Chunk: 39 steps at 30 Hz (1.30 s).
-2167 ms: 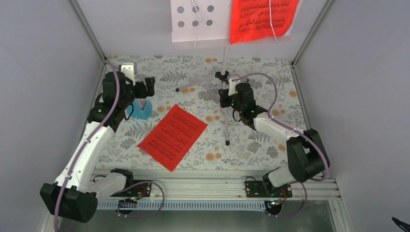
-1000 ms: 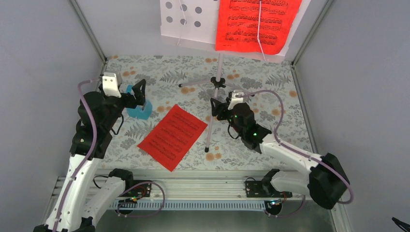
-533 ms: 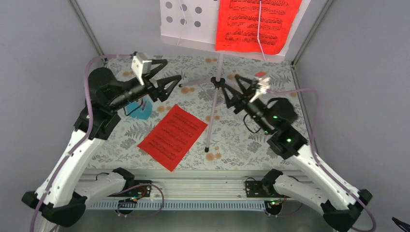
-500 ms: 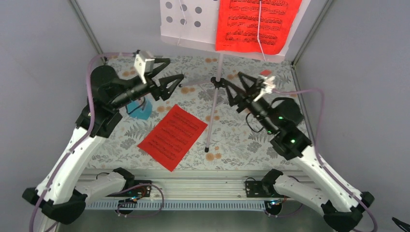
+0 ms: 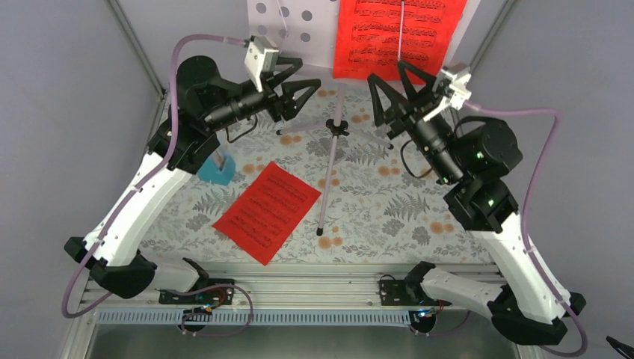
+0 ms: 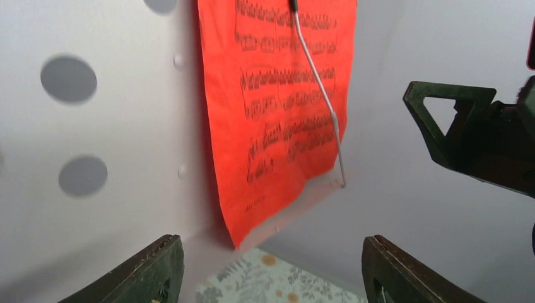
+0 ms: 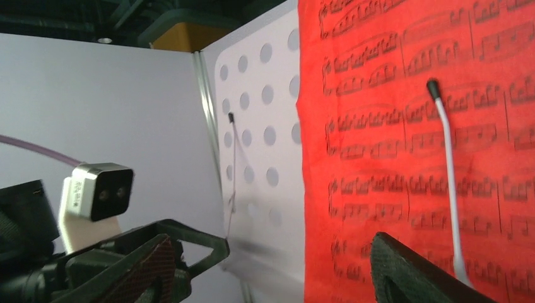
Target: Pack up the instrument practice props
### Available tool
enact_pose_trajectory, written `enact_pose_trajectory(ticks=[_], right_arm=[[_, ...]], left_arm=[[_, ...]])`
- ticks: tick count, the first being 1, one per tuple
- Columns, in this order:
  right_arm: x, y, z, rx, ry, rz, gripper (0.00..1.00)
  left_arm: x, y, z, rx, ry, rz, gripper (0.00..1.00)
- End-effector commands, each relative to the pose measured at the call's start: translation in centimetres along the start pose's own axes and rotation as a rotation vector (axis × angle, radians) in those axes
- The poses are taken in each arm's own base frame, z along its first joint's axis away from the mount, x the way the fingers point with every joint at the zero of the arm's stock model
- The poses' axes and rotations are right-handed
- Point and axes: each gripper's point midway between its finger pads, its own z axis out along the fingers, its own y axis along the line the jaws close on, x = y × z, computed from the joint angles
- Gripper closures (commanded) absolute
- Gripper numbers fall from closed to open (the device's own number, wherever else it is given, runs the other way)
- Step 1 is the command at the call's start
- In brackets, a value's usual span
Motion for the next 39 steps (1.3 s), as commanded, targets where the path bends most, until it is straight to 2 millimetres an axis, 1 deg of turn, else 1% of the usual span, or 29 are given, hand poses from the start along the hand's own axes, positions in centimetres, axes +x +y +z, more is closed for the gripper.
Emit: enact_pose_trajectory(ticks=[1,3,4,9,14,17,21,29,37,39], right_arm=[[-0.1,-1.5,1.7,0.074,0.063,-0.044,0.27],[-0.9,-1.5,2.1,0.066,0.052,-0.042,0.27],[-1.1,-1.9,2.3,0.081,0.053,-0.044,0.27],[-2.0,-3.5,2.8,0.109,0.058,-0.035,0.27],[-2.3,-4.7,3.5,0.091,0.077,-0.018,0.28],[-2.4,-4.9,3.7,0.050,0.082,0.008,0.30],[-2.2,-6.1,3.9,0.053,0.085,0.026,0.33],[-2.1,-6.9,4.2,0.030,0.083,0.050,0.35],[-1.5,-7.4,4.5,0.010,0.091,0.075,0.41],[-1.4,-7.5,4.7,0.005,0.093,0.079,0.43]], left_arm=[[-2.2,-0.2,0.8,0.012,-0.025,-0.039,0.31],[-2.8,-0.5,1.4,0.040,-0.028,-0.052,0.31],[-3.1,-0.6,1.7,0.052,-0.029,-0.057,0.31],[-3.0,0.8,3.4,0.011,0.008,-0.089,0.31],[-2.9,0.8,4.6,0.038,0.021,-0.123,0.34],[-3.1,1.1,5.1,0.035,0.027,-0.124,0.35],[-2.7,1.6,5.9,0.025,0.040,-0.131,0.36],[-2.0,2.2,7.0,0.025,0.057,-0.147,0.37],[-1.5,2.0,8.4,0.066,0.070,-0.164,0.42],[-1.4,2.0,8.7,0.072,0.070,-0.165,0.45]])
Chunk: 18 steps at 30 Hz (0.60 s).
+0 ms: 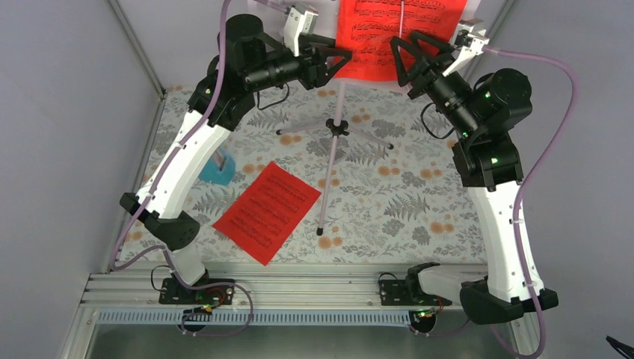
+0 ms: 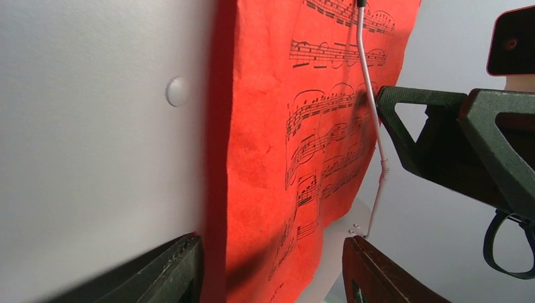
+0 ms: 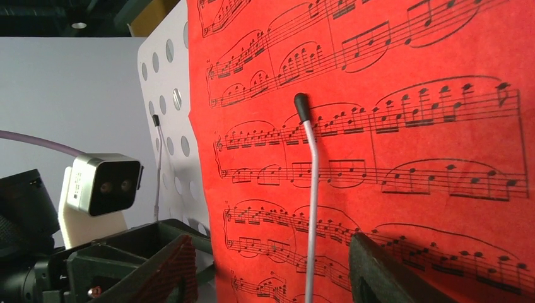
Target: Pack up the instrument practice props
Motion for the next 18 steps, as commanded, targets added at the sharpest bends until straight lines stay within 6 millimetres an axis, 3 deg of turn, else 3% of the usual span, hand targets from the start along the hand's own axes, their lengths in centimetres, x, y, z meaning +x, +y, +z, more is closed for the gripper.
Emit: enact_pose_trajectory(ticks=[1,9,18], right_arm=[[0.3,0.1,0.5,-0.039,0.003,0.022,0.44],[0.4,-0.1,0.9,-0.050,0.001,0.037,0.51],[0.6,-0.1,1.5,-0.069,0.002,0.052,0.58]], left_arm=[[-0.2,-0.5,0.6,0.036,0.001,-0.014,0.47],[0.0,-1.7,1.6,0.086,0.000,0.004,0.59],[-0.2,-1.8,1.7,0.077,-0.008,0.018,0.84]])
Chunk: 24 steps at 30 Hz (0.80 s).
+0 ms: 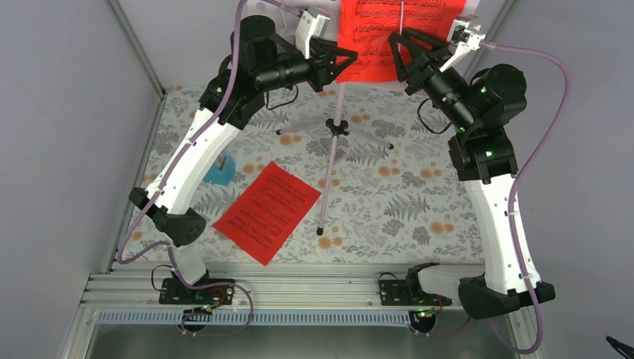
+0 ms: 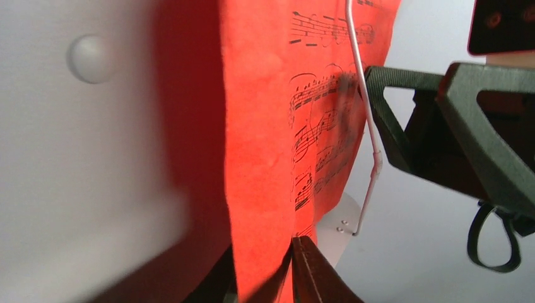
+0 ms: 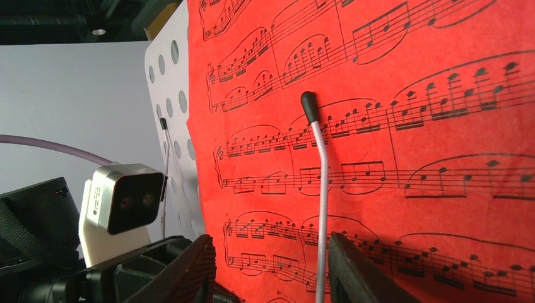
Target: Pack up the instrument practice props
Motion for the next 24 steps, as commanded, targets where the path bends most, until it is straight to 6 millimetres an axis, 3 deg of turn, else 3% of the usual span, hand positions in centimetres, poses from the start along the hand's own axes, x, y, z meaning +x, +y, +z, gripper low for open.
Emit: enact_pose_trajectory(ticks=[1,5,10,12,18,24], right_arm=[[0.28,-0.31,0.52,-0.017,0.003,0.018,0.58],[0.23,-0.71,0.56,0.005,-0.004,0.022,0.59],[0.18,-0.75,0.82,-0.002,-0.007,0.024,0.62],[0.28,-0.64,1.05,-0.015,-0.004,0.024,0.68],[0.41,-0.47,1.22,-0.033,-0.002,0.001,0.96],[0.08,0.09,0.58,-0.053,-0.035,-0.057,0.97]], left_arm=[[-1.47,-1.08,-0.48,0.019,-0.038,0.028,0.87],[-1.53,-1.01,-0.49,0.013,-0.041,0.029,0.97],[-1.52,-0.97,-0.50,0.011,-0.040,0.030,0.97],[-1.52,-0.96,-0.48,0.011,-0.041,0.030,0.98],[-1.50,-0.90,-0.58,0.004,-0.039,0.031,0.98],[-1.43,-0.62,-0.62,-0.013,-0.037,0.021,0.98]])
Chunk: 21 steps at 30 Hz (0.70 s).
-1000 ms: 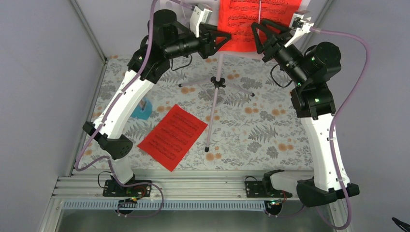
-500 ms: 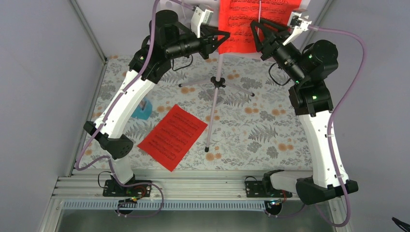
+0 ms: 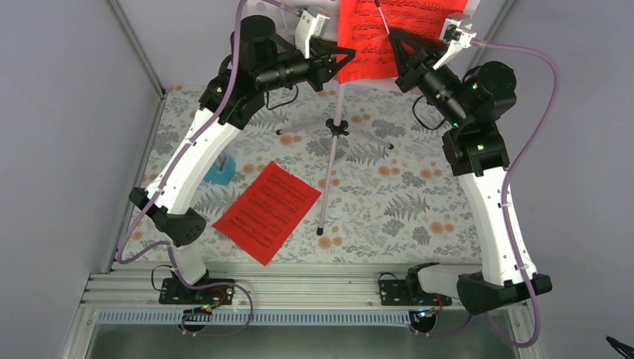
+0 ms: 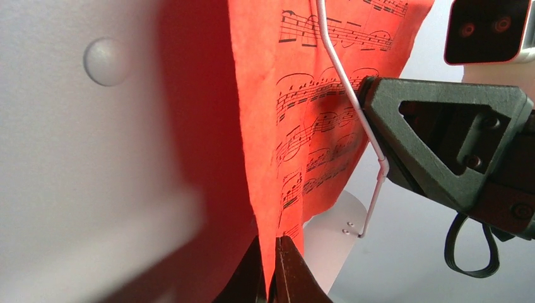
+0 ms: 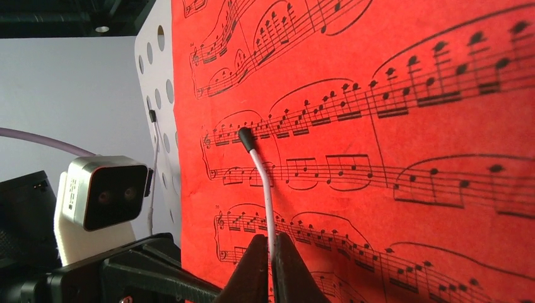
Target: Pack up the instrument practice props
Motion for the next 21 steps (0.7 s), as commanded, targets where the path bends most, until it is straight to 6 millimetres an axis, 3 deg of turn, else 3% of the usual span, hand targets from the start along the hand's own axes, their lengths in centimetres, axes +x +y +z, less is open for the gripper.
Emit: enact_pose_trajectory(ticks=[1,5,8,11,21], right_arm=[[-0.9,1.0,-0.8,-0.041,-0.047,-0.068,0.97],[-1.1,0.9,-0.9,-0.032,-0.051,-0.075,0.96],[-0.8,0.6,-0.7,-0.019,-0.042,-0.075,0.82],[-0.4,0.2,-0.3,-0.010,-0.017,-0.082,0.75],[0.8,-0.4,0.8,-0.021,0.038,-0.071,0.74]], left_arm=[[-1.3,-0.7,-0.6,-0.005,-0.032,0.015,0.98],[-1.3,-0.6,-0.6,-0.008,-0.032,0.013,0.98],[-1.3,-0.7,-0.7,-0.005,-0.031,0.013,0.98],[-1.2,-0.7,-0.6,-0.004,-0.030,0.013,0.98],[-1.2,-0.8,-0.6,0.003,-0.031,0.010,0.98]])
